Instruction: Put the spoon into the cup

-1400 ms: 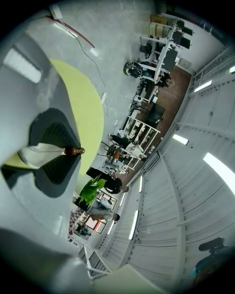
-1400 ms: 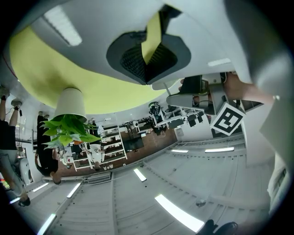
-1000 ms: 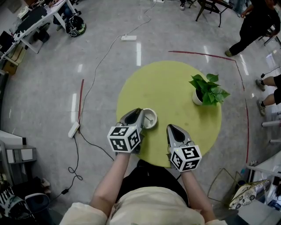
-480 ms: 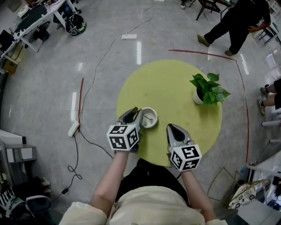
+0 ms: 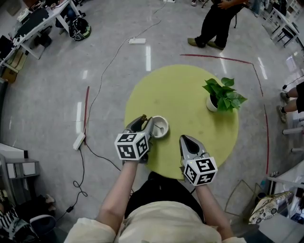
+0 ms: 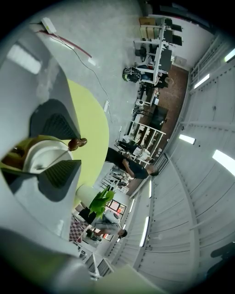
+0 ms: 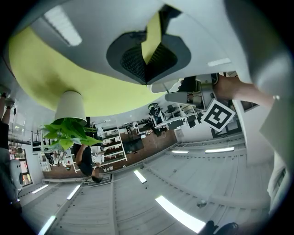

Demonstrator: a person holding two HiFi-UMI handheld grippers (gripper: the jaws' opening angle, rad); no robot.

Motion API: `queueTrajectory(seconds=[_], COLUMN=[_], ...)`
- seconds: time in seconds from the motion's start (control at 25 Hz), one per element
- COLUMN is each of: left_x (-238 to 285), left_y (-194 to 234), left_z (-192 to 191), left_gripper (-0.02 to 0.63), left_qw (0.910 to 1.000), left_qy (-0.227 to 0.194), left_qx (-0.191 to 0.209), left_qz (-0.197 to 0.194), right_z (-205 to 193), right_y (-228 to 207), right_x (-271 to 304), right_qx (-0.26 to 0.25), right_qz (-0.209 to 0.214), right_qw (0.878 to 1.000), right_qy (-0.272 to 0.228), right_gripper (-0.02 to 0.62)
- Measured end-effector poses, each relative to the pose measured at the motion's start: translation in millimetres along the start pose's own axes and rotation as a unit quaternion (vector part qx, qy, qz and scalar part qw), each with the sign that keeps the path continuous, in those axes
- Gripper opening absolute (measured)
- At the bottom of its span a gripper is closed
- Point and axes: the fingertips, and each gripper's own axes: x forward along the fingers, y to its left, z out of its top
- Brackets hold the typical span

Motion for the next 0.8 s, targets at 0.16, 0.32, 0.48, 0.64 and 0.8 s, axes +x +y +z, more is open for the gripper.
queueTrajectory(seconds=[0.16,0.32,0.48,0.64,0.8], left_x=[2,2,2,-2,-10], left_y=[2,5,8,13,16], left_z=[-1,-2,-6,-9,-12], left_gripper=[0.140,0.155,0.176,0.179,0.181], left_qw=[1.0000,1.0000,0.9998,0.9996,0.9996], left_qy=[0.002,0.004,0.009,0.009,0.008], left_qx=[0.001,0.002,0.009,0.003,0.003], left_qz=[0.002,0.005,0.014,0.025,0.028], right_z=[0,0,-2,-1,-1], right_y=[-2,-2,0,3,8], right_x=[-2,-3,-4,-4,-5], right_qx=[0.000,0.000,-0.001,-0.003,-0.002], right_qz=[-0.002,-0.002,0.000,0.004,0.008], right_qw=[1.000,1.000,1.000,1.000,1.000], right_qy=[-0.001,-0.001,-0.001,-0.003,-0.005], right_gripper=[0.002,0.002,0.002,0.002,0.002])
